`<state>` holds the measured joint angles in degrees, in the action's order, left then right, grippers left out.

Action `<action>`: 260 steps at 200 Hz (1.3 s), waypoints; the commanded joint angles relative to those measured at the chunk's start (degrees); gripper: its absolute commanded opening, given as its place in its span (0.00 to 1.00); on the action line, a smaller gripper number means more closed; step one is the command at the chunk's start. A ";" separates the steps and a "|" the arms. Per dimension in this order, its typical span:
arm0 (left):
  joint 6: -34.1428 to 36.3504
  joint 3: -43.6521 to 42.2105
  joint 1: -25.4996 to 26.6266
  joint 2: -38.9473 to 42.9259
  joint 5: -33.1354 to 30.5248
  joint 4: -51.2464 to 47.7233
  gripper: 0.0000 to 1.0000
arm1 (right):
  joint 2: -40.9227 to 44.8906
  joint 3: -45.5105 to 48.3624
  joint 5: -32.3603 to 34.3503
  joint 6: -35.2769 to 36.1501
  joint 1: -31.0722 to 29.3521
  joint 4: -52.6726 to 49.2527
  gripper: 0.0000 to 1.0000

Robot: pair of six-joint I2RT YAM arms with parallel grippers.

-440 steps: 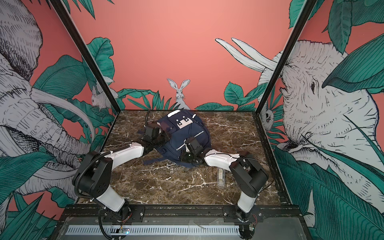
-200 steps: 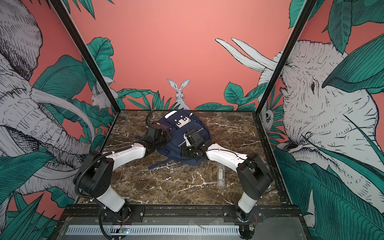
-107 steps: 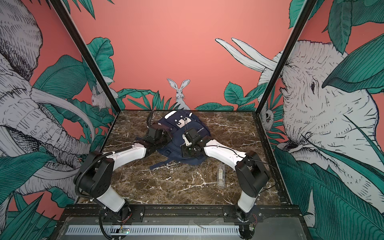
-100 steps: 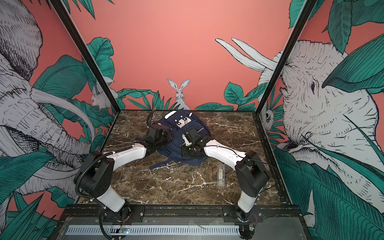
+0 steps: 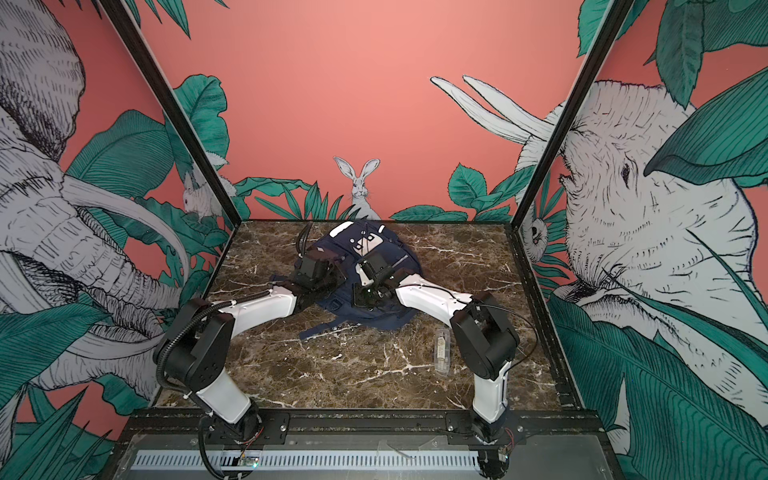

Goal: Pack the student bag

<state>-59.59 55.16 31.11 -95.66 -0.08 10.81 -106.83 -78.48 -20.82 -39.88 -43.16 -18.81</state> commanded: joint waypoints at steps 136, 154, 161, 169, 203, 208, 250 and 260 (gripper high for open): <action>10.28 7.14 1.55 1.44 2.35 -11.76 0.02 | 9.36 12.46 -2.05 1.13 3.21 11.26 0.47; 12.58 8.27 1.54 1.62 2.78 -14.31 0.13 | 12.70 15.78 -1.13 1.76 3.47 10.95 0.54; 13.36 8.51 1.55 1.85 2.98 -15.29 0.18 | 14.12 17.04 -0.67 2.03 3.73 10.72 0.56; 14.05 8.71 1.57 2.11 2.90 -16.22 0.23 | 15.67 18.65 -0.02 2.37 4.17 10.13 0.58; 17.87 9.30 1.54 4.34 1.86 -20.72 0.40 | 24.80 23.99 2.88 4.73 7.18 6.80 0.65; 18.54 9.50 1.58 4.78 1.56 -21.68 0.41 | 26.01 24.55 3.25 5.06 7.80 6.16 0.66; 24.27 11.10 1.58 8.59 -1.23 -26.81 0.51 | 33.19 27.81 4.87 7.58 12.86 0.55 0.69; 25.78 12.13 1.56 8.73 -0.96 -28.09 0.53 | 34.38 28.64 5.84 7.88 13.34 -0.49 0.70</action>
<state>-39.09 63.90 32.38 -90.54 0.56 -12.67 -75.05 -51.48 -17.72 -34.24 -31.20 -15.38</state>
